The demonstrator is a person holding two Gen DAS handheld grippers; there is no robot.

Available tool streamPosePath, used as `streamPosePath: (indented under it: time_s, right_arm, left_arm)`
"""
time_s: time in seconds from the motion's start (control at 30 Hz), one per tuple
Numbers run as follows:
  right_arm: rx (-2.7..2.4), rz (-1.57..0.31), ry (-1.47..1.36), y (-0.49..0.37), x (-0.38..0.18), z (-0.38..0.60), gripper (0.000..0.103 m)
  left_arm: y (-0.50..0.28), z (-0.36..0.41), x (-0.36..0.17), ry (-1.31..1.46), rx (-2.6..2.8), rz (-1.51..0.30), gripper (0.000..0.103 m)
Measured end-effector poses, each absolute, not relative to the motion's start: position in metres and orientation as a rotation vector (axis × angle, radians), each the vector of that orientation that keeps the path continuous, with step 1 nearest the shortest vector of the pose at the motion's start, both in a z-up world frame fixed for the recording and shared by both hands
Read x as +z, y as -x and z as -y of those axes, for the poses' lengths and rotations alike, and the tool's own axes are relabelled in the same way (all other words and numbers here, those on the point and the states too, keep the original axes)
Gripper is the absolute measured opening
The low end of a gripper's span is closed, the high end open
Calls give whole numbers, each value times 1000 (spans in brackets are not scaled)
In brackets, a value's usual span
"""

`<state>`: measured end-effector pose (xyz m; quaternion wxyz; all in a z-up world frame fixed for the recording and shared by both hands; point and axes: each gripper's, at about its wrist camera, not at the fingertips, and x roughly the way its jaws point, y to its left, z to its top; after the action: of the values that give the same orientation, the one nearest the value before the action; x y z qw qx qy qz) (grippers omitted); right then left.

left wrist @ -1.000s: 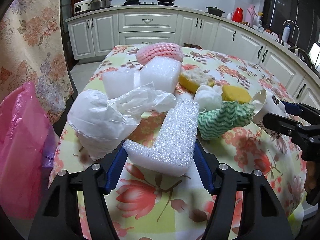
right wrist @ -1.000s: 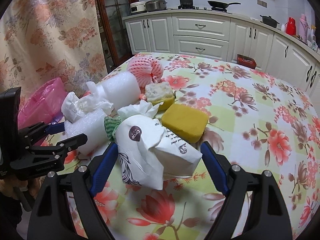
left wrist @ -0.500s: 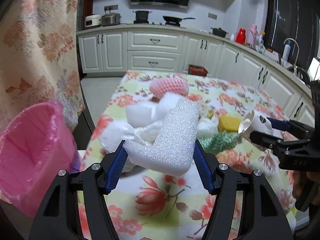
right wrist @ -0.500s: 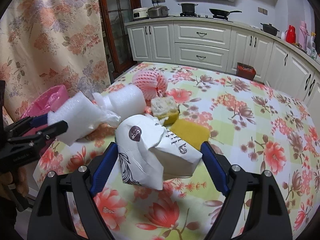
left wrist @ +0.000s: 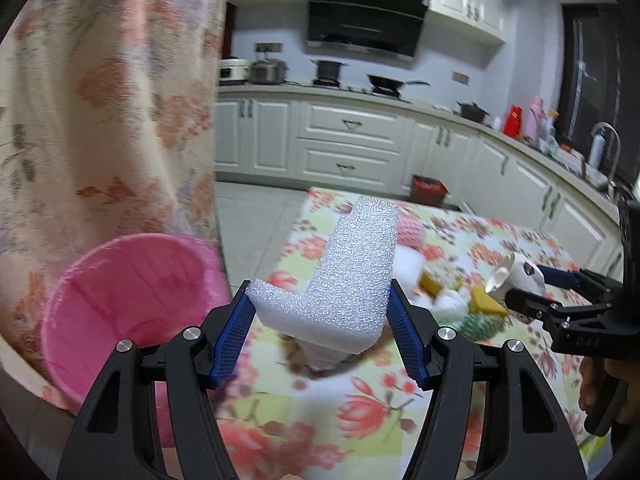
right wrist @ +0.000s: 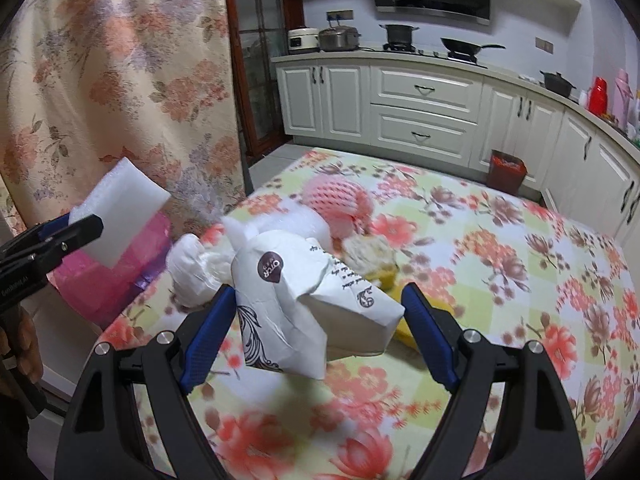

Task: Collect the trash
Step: 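Carry the foam strip and paper bag in both tools to the pink bin, then open both tools to drop the foam strip and paper bag into the bin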

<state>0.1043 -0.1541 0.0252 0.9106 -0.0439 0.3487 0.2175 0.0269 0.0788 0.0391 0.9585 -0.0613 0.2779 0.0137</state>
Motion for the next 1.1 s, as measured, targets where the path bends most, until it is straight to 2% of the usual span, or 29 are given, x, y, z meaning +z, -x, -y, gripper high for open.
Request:
streamPosePath:
  time_s: [0.5,1.1]
  right_arm:
    - [624,-666,157,-115,57,48,82]
    - [859,-648,213,-124,75,-95,82]
  left_arm:
    - [17,-177,56,201,307,-482,61]
    - [42,-230,58,227,458,-468,61]
